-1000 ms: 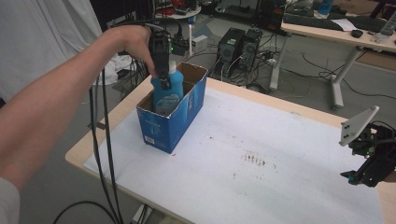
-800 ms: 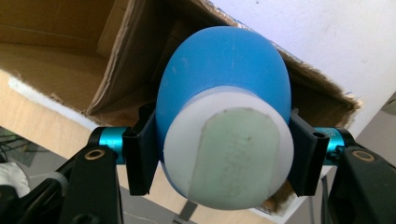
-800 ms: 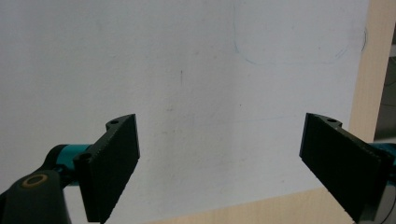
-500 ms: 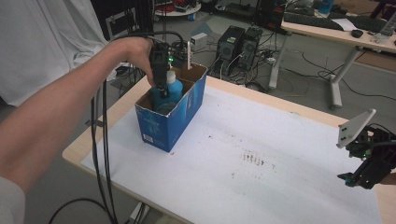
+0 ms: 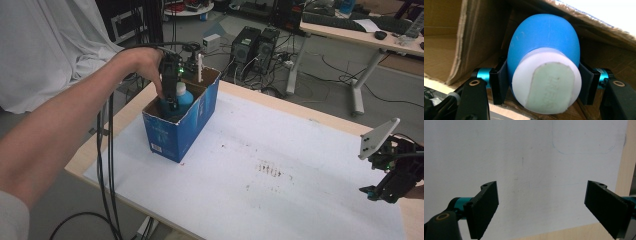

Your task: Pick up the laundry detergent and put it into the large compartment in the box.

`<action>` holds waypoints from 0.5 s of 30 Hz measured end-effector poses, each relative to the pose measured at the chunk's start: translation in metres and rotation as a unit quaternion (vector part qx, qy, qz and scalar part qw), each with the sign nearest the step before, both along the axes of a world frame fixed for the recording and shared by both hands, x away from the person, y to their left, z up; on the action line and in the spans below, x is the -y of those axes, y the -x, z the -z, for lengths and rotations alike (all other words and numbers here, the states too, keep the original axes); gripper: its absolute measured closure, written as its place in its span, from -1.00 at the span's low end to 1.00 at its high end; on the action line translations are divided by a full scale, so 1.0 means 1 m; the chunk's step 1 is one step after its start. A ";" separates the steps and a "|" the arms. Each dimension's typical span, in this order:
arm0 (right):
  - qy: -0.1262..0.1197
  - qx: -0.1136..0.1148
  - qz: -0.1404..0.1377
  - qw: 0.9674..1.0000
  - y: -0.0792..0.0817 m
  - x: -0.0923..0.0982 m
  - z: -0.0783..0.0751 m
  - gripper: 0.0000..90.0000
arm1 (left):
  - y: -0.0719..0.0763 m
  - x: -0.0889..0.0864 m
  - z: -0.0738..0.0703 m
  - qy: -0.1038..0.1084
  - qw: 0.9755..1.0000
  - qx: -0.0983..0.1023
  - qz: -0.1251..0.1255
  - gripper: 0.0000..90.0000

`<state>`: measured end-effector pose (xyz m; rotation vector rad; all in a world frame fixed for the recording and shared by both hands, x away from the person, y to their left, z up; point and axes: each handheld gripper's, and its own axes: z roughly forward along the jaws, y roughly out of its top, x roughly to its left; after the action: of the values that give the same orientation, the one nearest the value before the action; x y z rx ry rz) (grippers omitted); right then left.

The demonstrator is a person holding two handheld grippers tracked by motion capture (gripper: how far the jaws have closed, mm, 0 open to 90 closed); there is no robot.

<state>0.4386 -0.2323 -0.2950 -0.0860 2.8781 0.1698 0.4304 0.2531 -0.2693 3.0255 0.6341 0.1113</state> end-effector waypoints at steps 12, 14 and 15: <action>-0.001 -0.002 0.002 1.000 -0.001 0.001 0.002 -0.75 | -0.003 -0.004 0.005 0.018 1.000 0.001 -0.005 -0.16; -0.002 -0.002 0.002 1.000 -0.001 0.001 0.002 -0.75 | -0.003 -0.003 0.005 0.018 1.000 0.001 -0.005 -0.16; -0.002 -0.002 0.001 1.000 -0.001 0.001 0.002 -0.75 | -0.003 -0.003 0.005 0.018 1.000 0.001 -0.006 -0.16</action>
<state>0.4399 -0.2337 -0.2969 -0.0815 2.8810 0.1758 0.4336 0.2565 -0.2745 2.9876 0.6459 0.1033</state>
